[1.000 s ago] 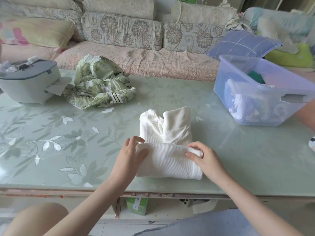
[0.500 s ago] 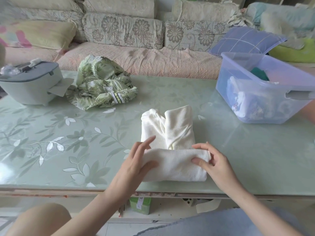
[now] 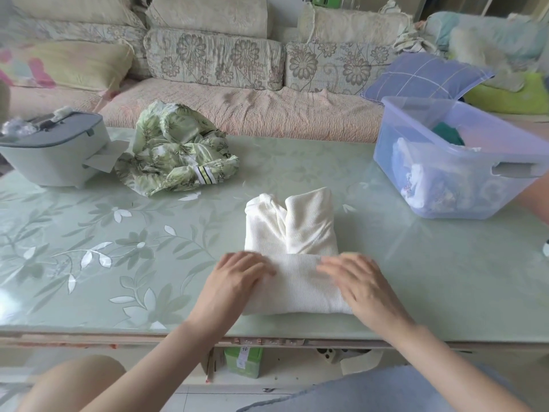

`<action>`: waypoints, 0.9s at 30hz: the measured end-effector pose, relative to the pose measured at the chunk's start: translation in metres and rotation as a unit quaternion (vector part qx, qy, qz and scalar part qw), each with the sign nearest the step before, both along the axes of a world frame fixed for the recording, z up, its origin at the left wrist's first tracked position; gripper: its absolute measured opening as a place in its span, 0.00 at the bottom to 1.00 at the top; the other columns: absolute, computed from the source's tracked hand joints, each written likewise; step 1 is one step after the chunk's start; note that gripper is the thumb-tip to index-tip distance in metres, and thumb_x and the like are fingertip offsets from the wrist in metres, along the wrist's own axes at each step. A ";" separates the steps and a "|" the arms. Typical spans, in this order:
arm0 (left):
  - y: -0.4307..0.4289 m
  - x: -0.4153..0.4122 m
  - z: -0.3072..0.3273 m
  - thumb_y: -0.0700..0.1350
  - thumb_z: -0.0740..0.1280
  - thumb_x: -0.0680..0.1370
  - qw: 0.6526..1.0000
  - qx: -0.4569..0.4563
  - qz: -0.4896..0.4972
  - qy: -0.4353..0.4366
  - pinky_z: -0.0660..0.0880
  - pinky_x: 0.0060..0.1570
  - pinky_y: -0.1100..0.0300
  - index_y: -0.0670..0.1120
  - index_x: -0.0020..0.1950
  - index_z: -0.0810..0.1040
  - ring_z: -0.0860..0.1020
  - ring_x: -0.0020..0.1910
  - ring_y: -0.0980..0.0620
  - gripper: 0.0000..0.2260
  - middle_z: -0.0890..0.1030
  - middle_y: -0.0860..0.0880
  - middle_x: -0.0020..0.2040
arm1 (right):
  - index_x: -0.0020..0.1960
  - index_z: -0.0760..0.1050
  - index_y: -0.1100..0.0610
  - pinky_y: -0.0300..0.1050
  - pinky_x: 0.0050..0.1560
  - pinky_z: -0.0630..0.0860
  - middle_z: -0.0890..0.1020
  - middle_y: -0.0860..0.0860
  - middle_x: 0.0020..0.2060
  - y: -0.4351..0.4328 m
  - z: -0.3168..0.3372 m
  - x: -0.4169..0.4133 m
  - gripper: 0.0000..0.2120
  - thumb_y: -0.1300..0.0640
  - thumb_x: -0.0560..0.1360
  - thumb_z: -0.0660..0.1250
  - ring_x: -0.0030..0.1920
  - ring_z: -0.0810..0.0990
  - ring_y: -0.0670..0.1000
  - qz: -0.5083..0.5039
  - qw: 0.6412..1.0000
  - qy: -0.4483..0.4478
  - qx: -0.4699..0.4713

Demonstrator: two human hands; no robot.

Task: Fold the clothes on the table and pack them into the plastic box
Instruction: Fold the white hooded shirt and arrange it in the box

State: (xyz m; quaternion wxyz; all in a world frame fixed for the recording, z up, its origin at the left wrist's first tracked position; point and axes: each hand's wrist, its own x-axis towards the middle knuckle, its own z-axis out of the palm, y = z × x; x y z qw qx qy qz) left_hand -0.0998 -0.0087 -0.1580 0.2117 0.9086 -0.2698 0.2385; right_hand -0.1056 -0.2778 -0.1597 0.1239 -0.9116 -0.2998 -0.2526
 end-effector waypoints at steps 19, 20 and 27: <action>0.024 0.010 -0.009 0.54 0.65 0.71 0.992 0.021 -0.075 0.104 0.50 0.74 0.48 0.50 0.69 0.68 0.74 0.60 0.63 0.27 0.72 0.59 0.66 | 0.62 0.69 0.51 0.46 0.74 0.54 0.78 0.44 0.60 -0.015 0.000 0.010 0.26 0.41 0.68 0.66 0.60 0.75 0.43 0.006 0.994 0.100 -0.052; 0.022 0.013 -0.007 0.54 0.64 0.72 0.993 -0.013 -0.063 0.103 0.51 0.74 0.50 0.49 0.66 0.70 0.78 0.52 0.62 0.24 0.76 0.58 0.62 | 0.62 0.70 0.51 0.46 0.75 0.52 0.79 0.44 0.59 -0.014 0.001 0.010 0.25 0.39 0.70 0.65 0.59 0.75 0.43 0.002 0.995 0.091 -0.037; 0.003 0.020 0.015 0.64 0.60 0.73 0.958 -0.207 0.082 0.183 0.64 0.45 0.58 0.46 0.59 0.71 0.71 0.52 0.50 0.25 0.76 0.47 0.44 | 0.47 0.76 0.51 0.29 0.63 0.51 0.79 0.48 0.39 -0.005 0.009 0.022 0.21 0.36 0.70 0.57 0.69 0.44 0.33 -0.112 0.919 0.241 0.293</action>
